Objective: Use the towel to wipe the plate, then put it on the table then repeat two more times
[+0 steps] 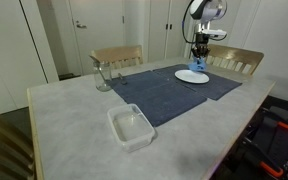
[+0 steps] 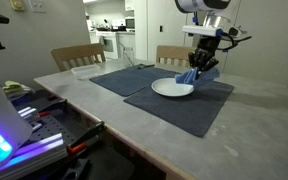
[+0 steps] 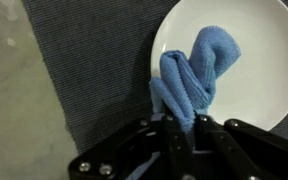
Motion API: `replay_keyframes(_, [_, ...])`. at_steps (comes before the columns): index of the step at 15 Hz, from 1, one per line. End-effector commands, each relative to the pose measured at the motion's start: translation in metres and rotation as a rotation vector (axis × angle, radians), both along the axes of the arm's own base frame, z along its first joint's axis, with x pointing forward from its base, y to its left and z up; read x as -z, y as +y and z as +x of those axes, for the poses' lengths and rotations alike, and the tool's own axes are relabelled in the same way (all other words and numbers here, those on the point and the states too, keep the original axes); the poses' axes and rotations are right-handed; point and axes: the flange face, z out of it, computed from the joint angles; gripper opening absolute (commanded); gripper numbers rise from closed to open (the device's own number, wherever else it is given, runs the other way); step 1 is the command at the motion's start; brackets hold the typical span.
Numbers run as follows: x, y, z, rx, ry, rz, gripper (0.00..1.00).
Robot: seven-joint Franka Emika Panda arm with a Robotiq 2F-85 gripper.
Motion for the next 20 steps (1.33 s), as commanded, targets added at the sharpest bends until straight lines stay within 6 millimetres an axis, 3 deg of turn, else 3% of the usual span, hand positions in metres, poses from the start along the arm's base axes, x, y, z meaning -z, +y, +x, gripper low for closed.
replay_keyframes(1, [-0.001, 0.019, -0.017, 0.006, 0.044, 0.011, 0.03])
replay_keyframes(7, [0.015, 0.037, -0.036, -0.067, 0.095, 0.074, 0.03])
replay_keyframes(14, [0.038, 0.039, -0.057, -0.080, 0.121, 0.139, 0.03])
replay_keyframes(15, [0.044, 0.038, -0.046, -0.077, 0.128, 0.103, 0.03])
replay_keyframes(16, [0.045, 0.038, -0.047, -0.076, 0.131, 0.105, 0.12])
replay_keyframes(19, [0.045, 0.038, -0.046, -0.076, 0.130, 0.104, 0.12])
replay_keyframes(20, [0.044, 0.033, -0.047, -0.071, 0.149, 0.079, 0.03])
